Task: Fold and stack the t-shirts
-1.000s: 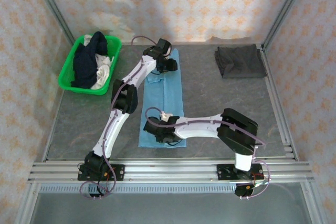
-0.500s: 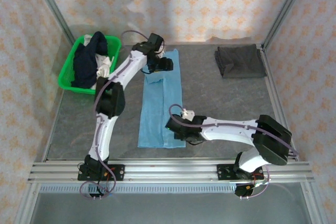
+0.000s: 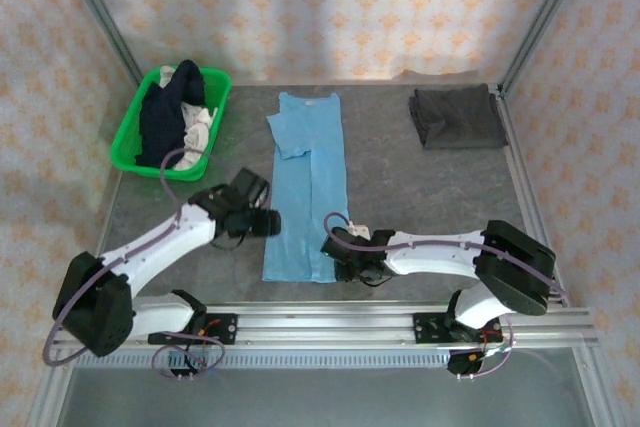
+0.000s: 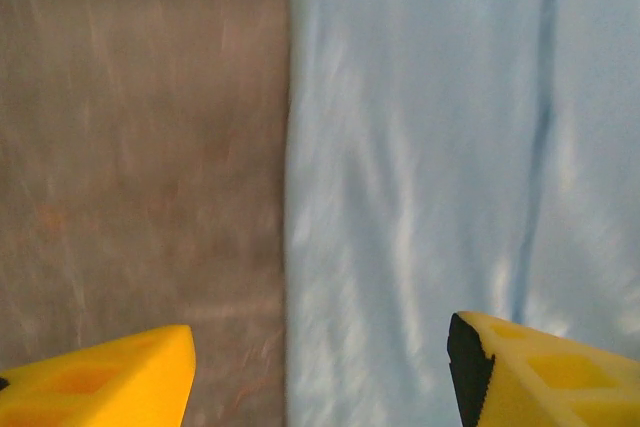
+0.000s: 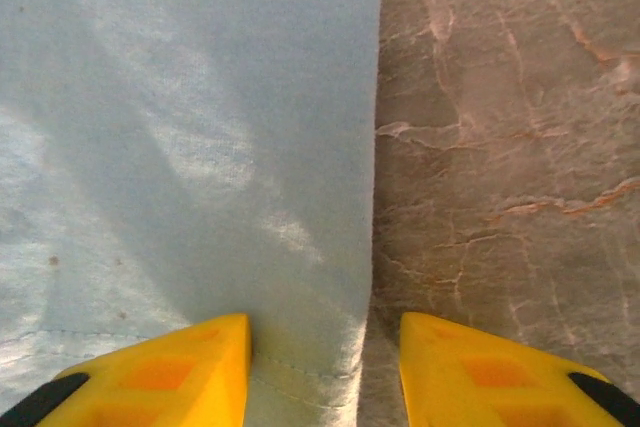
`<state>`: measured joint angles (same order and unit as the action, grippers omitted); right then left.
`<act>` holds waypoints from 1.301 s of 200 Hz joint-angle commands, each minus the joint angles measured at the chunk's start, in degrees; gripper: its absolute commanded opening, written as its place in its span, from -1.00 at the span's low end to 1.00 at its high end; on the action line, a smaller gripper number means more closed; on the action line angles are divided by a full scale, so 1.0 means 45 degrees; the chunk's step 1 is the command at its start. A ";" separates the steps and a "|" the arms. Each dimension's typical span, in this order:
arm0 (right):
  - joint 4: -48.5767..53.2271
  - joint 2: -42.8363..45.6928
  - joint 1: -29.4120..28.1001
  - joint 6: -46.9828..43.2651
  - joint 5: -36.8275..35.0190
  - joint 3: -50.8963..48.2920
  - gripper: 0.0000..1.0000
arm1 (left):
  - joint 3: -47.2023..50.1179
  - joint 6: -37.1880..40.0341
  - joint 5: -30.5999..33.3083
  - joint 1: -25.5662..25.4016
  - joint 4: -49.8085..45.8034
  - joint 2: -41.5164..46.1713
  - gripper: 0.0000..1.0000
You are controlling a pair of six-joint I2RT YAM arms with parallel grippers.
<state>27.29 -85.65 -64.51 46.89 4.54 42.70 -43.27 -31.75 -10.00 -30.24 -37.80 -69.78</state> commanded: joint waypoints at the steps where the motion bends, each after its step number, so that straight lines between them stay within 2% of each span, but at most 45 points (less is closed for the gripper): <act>1: 0.0006 -0.0641 -0.0330 -0.0073 0.0633 0.0160 -0.21 | 0.1757 -0.2100 0.0818 -0.1012 0.0141 0.1581 0.36; 32: -0.0004 -0.0654 -0.0457 -0.0025 0.0558 0.0340 -0.28 | 0.3518 -0.3482 0.0377 -0.2140 0.0625 0.3089 0.35; 64: 0.0315 -0.0741 -0.0492 -0.0272 0.0441 0.0967 -0.38 | 0.4282 -0.4216 -0.0429 -0.2968 0.2784 0.3066 0.32; 101: 0.0429 -0.0934 -0.0527 -0.0362 0.0419 0.1273 -0.50 | 0.4499 -0.4401 -0.0364 -0.3201 0.3693 0.2820 0.31; 111: 0.0538 -0.0864 -0.0515 -0.0342 0.0280 0.1294 -0.53 | 0.4575 -0.4373 -0.0531 -0.3197 0.3878 0.2517 0.22; 136: 0.0993 -0.0400 -0.0492 -0.0342 -0.0286 0.1390 -0.54 | 0.4428 -0.4056 -0.0220 -0.3202 0.2852 0.2015 0.00; 169: 0.1025 -0.0089 -0.0479 -0.0336 -0.0626 0.1428 -0.56 | 0.4145 -0.3899 0.0876 -0.3197 0.0876 0.3045 -0.13; 204: 0.0917 -0.0030 -0.0469 -0.0447 -0.0694 0.1642 -0.61 | 0.4454 -0.3932 0.0613 -0.3200 0.1144 0.3380 -0.50; 210: 0.0973 -0.0046 -0.0475 -0.0477 -0.0719 0.1690 -0.61 | 0.4425 -0.3951 0.0601 -0.3197 0.1219 0.3279 -0.47; 221: 0.1063 -0.0103 -0.0480 -0.0535 -0.0717 0.1789 -0.61 | 0.4294 -0.3861 0.0389 -0.3192 0.1348 0.3012 -0.12; 228: 0.1111 -0.0151 -0.0472 -0.0586 -0.0697 0.1859 -0.61 | 0.4283 -0.3825 0.0309 -0.3195 0.1477 0.2837 0.02; 242: 0.1172 -0.0261 -0.0472 -0.0649 -0.0681 0.1935 -0.62 | 0.4311 -0.3752 0.0341 -0.3194 0.1554 0.2444 0.07; 260: 0.1183 -0.0282 -0.0473 -0.0636 -0.0795 0.1925 -0.63 | 0.4338 -0.3737 0.0574 -0.3188 0.1418 0.2101 0.01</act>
<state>30.44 -86.96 -66.61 44.88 3.81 50.09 -23.83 -49.39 -8.82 -44.27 -30.37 -58.70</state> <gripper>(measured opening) 0.189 0.519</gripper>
